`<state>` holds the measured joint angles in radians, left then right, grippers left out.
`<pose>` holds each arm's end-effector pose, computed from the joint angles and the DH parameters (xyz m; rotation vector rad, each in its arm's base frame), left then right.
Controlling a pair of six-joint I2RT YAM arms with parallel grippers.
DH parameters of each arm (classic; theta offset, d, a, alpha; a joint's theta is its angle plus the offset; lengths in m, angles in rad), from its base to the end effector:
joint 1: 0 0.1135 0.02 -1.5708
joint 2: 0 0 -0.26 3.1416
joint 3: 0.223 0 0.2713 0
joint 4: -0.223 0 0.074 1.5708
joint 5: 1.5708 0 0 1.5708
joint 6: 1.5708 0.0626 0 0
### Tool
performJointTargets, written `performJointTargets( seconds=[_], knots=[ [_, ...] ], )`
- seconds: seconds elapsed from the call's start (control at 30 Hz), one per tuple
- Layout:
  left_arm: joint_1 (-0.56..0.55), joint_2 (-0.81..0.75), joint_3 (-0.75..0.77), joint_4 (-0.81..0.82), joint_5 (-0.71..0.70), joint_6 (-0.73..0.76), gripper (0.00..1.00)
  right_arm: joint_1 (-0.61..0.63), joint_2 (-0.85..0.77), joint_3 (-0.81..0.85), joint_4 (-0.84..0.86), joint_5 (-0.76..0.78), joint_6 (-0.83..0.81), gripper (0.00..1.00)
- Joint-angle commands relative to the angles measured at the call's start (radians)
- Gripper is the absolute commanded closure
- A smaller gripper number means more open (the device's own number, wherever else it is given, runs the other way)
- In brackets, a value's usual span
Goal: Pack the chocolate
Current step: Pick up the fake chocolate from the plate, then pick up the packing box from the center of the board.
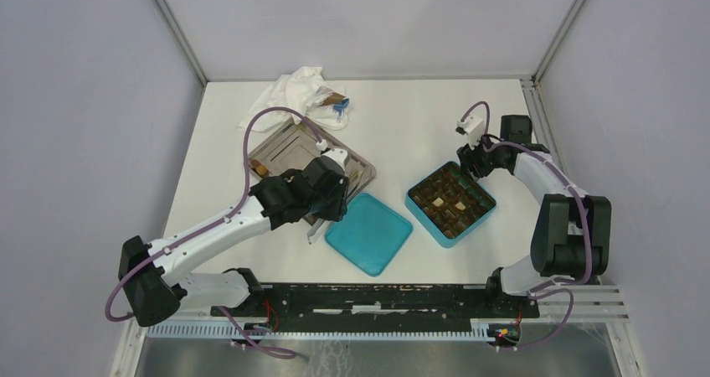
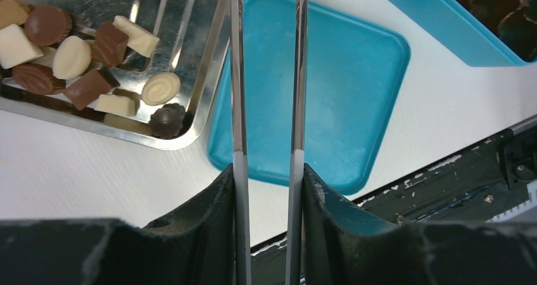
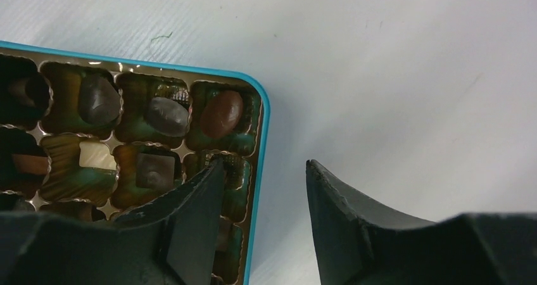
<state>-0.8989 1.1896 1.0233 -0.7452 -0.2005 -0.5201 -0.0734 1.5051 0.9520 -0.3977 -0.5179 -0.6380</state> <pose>0.1822 -0.2091 0.2632 0.3849 2.4630 -0.3652 0.3356 0.0064 0.1805 -0.8539 2.2217 0.3243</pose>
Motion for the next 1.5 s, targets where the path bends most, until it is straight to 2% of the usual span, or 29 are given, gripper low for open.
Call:
performJointTargets(
  seconds=[0.0, 0.13, 0.5, 0.53, 0.7, 0.8, 1.2, 1.47],
  knots=[
    [-0.014, -0.028, 0.008, 0.098, 0.044, -0.022, 0.98, 0.006, 0.026, 0.062, -0.063, 0.059, -0.054, 0.46],
    [-0.033, -0.029, 0.005, 0.145, 0.085, -0.024, 0.98, 0.007, 0.045, 0.06, -0.066, 0.064, -0.057, 0.47],
    [-0.134, 0.022, 0.02, 0.243, 0.106, -0.042, 0.98, 0.035, 0.101, 0.062, -0.051, 0.109, -0.052, 0.61],
    [-0.144, 0.026, 0.02, 0.253, 0.103, -0.045, 0.98, 0.035, 0.104, 0.062, -0.052, 0.107, -0.054, 0.64],
    [-0.199, 0.041, 0.027, 0.309, 0.089, -0.042, 0.98, 0.035, 0.065, 0.048, -0.029, 0.085, -0.061, 0.92],
    [-0.227, 0.044, 0.022, 0.357, 0.086, -0.028, 0.98, 0.035, -0.01, 0.014, 0.018, 0.058, -0.057, 0.98],
    [-0.338, 0.044, -0.06, 0.593, 0.039, 0.09, 0.98, 0.042, -0.312, -0.128, 0.204, 0.0, -0.071, 1.0],
    [-0.389, 0.12, -0.059, 0.679, 0.042, 0.143, 0.98, 0.043, -0.348, -0.151, 0.225, -0.028, -0.071, 1.0]
  ],
)
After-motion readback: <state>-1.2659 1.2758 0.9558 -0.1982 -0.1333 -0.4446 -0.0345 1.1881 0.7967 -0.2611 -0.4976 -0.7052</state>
